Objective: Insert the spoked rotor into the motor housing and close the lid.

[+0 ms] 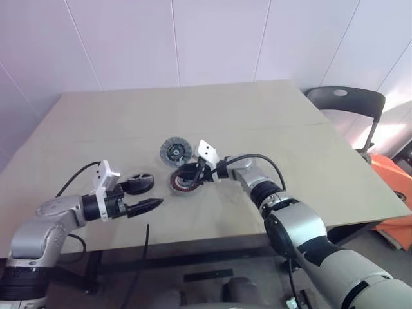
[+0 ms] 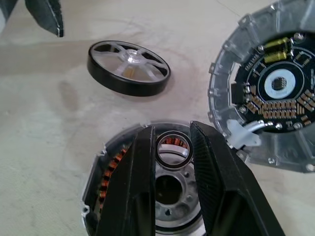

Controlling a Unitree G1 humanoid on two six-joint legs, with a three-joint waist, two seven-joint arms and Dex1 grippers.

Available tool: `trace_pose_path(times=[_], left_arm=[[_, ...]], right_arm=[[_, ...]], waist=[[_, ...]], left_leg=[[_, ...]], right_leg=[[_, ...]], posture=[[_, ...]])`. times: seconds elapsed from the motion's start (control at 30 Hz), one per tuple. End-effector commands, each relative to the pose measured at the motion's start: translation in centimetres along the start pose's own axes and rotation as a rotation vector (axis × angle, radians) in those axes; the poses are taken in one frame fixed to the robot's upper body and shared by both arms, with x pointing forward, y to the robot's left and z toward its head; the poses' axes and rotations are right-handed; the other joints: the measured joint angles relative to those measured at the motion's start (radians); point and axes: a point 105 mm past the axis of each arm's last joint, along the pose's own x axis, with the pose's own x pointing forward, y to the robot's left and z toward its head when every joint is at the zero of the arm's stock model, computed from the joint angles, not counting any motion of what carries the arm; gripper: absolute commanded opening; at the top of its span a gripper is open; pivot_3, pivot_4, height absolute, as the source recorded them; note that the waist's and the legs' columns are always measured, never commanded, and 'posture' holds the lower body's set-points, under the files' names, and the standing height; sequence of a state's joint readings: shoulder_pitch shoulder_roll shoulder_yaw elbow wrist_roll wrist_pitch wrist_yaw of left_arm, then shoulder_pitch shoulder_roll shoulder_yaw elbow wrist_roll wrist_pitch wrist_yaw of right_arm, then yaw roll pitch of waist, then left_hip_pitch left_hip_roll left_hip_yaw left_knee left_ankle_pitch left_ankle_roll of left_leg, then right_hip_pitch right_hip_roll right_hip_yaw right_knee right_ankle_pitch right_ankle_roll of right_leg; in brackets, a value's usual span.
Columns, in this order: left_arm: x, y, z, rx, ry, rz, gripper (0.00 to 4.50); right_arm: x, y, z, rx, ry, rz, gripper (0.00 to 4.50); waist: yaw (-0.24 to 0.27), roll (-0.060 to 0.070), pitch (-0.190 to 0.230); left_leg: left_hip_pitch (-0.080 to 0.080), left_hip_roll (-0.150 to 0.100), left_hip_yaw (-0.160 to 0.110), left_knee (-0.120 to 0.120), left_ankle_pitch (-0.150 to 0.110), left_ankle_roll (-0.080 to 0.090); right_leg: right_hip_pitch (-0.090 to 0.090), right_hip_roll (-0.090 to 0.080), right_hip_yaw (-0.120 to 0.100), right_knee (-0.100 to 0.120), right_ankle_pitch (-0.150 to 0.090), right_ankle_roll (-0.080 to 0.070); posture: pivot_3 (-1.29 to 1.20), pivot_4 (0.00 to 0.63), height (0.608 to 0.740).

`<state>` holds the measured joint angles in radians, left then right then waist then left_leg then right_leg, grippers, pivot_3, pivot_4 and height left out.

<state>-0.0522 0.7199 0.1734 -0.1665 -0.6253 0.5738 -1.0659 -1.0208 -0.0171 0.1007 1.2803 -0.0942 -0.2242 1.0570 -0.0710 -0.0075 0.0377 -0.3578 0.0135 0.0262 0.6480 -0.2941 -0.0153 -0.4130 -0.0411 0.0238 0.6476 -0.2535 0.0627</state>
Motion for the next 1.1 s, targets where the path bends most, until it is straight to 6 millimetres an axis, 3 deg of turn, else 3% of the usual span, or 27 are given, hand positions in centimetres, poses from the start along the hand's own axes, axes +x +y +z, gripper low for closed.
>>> trace_pose_path(times=[0.03,0.27,0.77,1.1], left_arm=[[-0.1,-0.4,1.3,0.041,-0.041,-0.010,4.50],[-0.1,-0.5,1.3,0.039,-0.043,-0.009,4.50],[0.3,-1.1,1.0,0.023,-0.050,-0.009,4.50],[0.1,-0.7,1.1,0.022,-0.051,-0.002,4.50]], right_arm=[[0.0,-0.2,0.2,-0.017,-0.006,-0.014,0.72],[0.2,0.3,-0.6,-0.006,0.009,-0.004,0.72],[0.7,0.2,-0.3,-0.001,-0.005,-0.036,0.72],[-0.2,-0.1,-1.2,-0.004,0.036,-0.036,0.72]], waist=[[0.000,0.000,0.000],[0.000,0.000,0.000],[0.000,0.000,0.000],[0.000,0.000,0.000]], left_leg=[[0.000,0.000,0.000,0.000,0.000,0.000],[0.000,0.000,0.000,0.000,0.000,0.000],[0.001,0.000,0.000,0.000,0.000,0.000],[0.001,0.000,0.000,0.000,0.000,0.000]], right_leg=[[0.000,0.000,0.000,0.000,0.000,0.000],[0.000,0.000,0.000,0.000,0.000,0.000],[0.001,0.000,0.000,0.000,0.000,0.000],[0.001,0.000,-0.001,0.000,0.000,0.000]], posture=[[0.00,0.000,0.740],[0.00,0.000,0.740],[0.00,0.000,0.740],[0.00,0.000,0.740]])
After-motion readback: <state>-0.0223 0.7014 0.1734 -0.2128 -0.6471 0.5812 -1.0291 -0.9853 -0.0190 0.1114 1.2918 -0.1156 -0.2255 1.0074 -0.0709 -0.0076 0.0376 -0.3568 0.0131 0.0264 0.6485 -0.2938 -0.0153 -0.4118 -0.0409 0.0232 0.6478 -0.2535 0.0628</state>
